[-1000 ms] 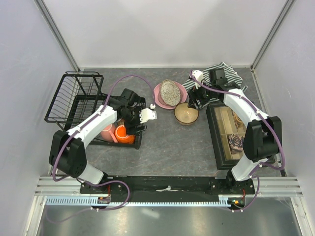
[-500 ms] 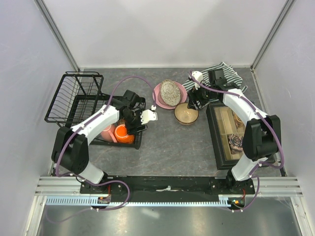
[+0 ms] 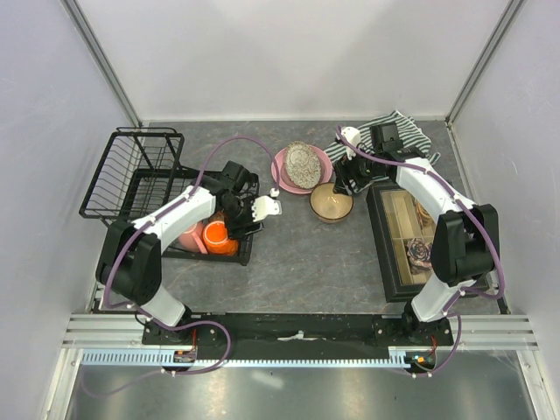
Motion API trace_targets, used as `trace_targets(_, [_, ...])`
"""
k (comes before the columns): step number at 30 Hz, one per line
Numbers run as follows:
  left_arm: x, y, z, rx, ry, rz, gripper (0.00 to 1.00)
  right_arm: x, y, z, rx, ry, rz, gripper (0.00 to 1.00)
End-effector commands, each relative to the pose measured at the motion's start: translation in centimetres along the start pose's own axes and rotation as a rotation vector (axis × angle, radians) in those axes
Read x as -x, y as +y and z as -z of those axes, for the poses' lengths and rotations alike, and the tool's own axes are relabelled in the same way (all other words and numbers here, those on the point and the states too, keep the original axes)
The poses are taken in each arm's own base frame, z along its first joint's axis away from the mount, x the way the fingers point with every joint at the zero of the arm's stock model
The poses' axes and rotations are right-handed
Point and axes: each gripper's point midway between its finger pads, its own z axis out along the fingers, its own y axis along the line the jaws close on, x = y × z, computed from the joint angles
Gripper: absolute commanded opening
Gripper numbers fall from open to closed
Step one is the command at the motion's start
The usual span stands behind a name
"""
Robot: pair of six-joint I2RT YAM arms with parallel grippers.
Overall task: Unload the mixed dishes from the dish rack
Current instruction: Pick up the cup from the dish rack.
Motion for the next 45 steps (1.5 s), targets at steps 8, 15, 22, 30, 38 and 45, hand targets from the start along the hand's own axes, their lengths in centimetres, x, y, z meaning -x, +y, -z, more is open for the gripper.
trace_targets(8, [-1.0,0.0,-2.1,0.0,0.079,-0.016,0.62,-0.2,0.1,-0.5,0.029,-0.011,-0.002,0.77])
trace_targets(15, [-1.1,0.6,-2.2,0.017,0.099,-0.023,0.6,-0.4,-0.1,-0.5,0.035,-0.012,-0.01,0.77])
trace_targets(22, [-1.8,0.8,-2.8,0.018,0.132,-0.033,0.58,-0.4,0.0,-0.4,0.043,-0.014,-0.017,0.77])
trace_targets(30, [-2.1,0.9,-3.3,0.014,0.146,-0.034,0.55,-0.6,0.0,-0.5,0.052,-0.014,-0.026,0.77])
trace_targets(38, [-2.2,1.2,-3.8,0.026,0.15,-0.034,0.47,-0.7,0.1,-0.6,0.063,-0.012,-0.032,0.77])
trace_targets(45, [-2.3,1.2,-4.2,0.026,0.147,-0.025,0.37,-0.9,0.1,-0.7,0.072,-0.006,-0.039,0.77])
